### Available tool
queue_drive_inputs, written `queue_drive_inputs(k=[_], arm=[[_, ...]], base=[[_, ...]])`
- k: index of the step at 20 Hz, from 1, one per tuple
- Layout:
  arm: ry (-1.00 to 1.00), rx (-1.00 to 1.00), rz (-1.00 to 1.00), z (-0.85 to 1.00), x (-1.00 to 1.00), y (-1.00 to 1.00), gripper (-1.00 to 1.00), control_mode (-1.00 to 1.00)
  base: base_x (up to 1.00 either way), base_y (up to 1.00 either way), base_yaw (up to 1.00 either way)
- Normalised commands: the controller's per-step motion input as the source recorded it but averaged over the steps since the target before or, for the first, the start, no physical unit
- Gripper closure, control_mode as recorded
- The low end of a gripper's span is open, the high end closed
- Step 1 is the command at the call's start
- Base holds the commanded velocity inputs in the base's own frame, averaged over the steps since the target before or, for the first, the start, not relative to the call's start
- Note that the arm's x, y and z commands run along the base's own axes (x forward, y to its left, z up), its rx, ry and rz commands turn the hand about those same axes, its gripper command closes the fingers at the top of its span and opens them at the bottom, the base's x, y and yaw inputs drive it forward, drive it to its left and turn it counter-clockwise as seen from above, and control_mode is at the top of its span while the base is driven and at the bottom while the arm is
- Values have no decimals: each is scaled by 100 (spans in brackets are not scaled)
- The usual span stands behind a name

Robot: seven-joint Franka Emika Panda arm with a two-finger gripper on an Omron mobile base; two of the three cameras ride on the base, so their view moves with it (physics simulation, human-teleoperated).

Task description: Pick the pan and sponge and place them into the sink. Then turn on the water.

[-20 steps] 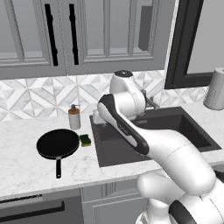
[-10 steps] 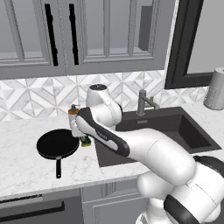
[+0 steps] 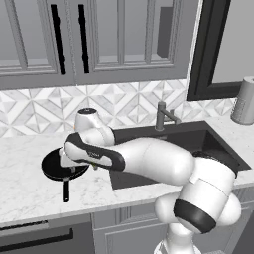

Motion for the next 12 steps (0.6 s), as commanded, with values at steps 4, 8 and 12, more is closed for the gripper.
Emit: queue_drive_inputs(k=[4, 8, 12], arm=[[20, -8, 0, -34, 6, 64, -100, -100], [14, -12, 0, -23, 5, 49, -100, -100], [5, -11, 0, -15, 11, 41, -100, -100]], base=[[0, 0, 0], [0, 0, 0], [0, 0, 0]])
